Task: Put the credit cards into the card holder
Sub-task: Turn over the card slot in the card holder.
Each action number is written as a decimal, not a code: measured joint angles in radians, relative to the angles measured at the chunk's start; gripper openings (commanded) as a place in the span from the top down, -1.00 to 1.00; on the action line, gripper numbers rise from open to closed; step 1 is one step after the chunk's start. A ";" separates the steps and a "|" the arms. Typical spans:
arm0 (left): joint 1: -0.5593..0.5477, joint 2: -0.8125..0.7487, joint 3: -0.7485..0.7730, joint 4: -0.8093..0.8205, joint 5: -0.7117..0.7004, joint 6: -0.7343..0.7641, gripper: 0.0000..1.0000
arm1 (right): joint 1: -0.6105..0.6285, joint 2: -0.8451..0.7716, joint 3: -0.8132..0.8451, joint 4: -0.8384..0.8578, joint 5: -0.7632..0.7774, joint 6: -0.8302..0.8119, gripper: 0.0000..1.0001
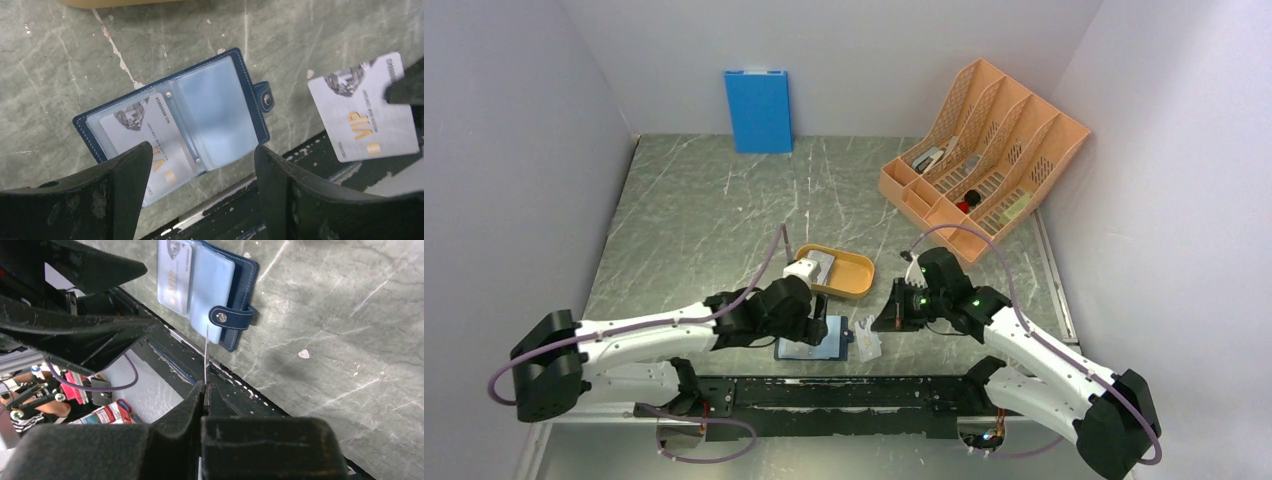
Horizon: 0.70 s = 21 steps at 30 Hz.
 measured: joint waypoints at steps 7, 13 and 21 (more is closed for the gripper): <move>-0.007 0.140 0.002 0.052 -0.005 -0.006 -0.44 | 0.041 0.000 -0.055 0.026 0.000 0.002 1.00; -0.029 0.213 0.040 0.097 -0.006 -0.006 -0.26 | 0.073 0.014 -0.058 0.061 0.002 0.005 1.00; -0.060 0.290 0.047 0.121 -0.021 -0.006 -0.12 | 0.084 0.014 -0.082 0.088 0.014 0.025 1.00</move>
